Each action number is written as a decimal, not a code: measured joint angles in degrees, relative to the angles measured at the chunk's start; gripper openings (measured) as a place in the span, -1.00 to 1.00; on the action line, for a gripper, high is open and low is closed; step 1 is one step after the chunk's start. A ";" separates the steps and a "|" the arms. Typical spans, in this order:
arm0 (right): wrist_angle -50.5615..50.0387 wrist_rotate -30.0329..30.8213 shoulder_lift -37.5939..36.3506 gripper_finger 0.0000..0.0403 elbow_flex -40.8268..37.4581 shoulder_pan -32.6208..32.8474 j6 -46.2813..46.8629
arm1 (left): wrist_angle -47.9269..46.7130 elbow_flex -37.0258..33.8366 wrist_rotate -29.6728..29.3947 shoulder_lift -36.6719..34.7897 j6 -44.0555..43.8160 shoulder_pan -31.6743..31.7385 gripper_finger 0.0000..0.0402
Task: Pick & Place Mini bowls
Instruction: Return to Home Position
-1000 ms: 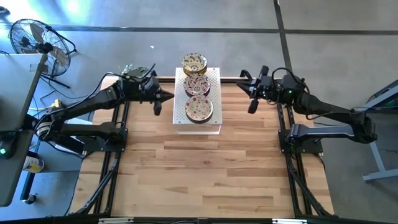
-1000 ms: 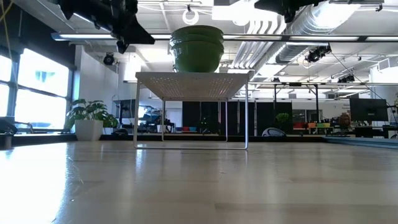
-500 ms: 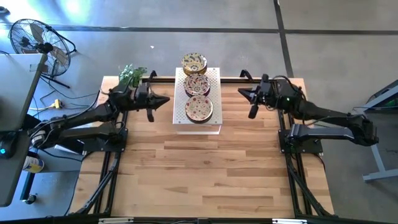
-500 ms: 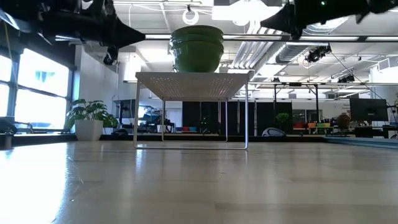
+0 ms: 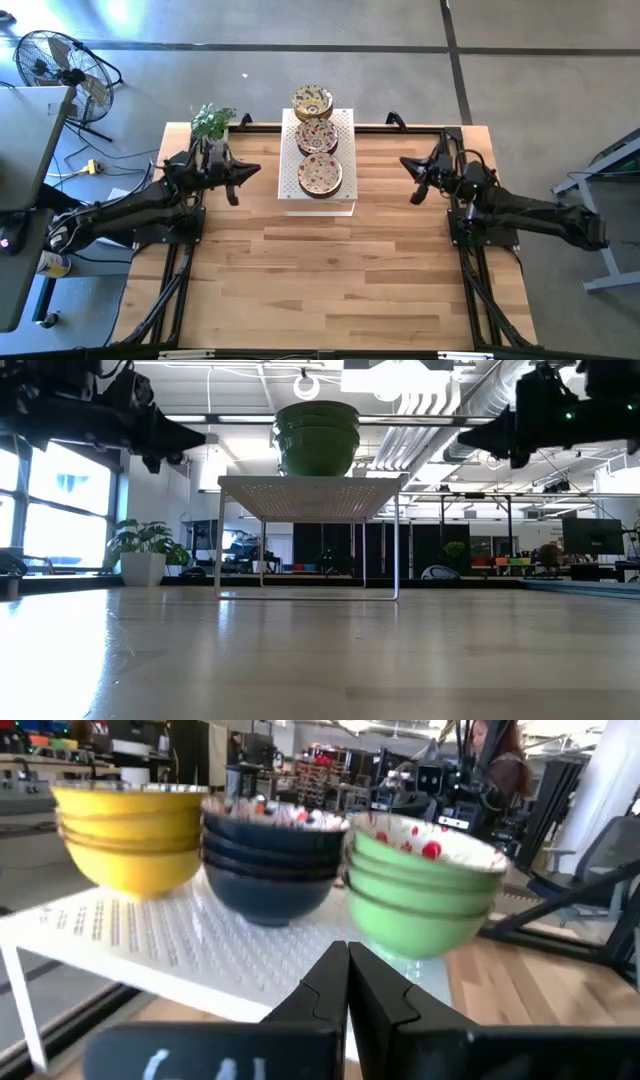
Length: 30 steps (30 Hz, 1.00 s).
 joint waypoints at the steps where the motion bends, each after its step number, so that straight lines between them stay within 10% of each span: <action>1: -0.09 0.03 -1.36 -1.00 -1.14 0.00 0.19 | -0.17 -0.77 -0.20 -0.92 0.02 0.00 -1.00; 18: -11.86 -6.17 -22.81 -1.00 -9.85 0.02 1.40 | -14.82 -12.22 -3.59 -27.12 -1.10 0.00 -1.00; 30: -20.51 -1.77 -26.56 -1.00 -9.85 0.02 0.33 | -17.04 -12.37 -10.94 -26.96 -0.48 0.00 -1.00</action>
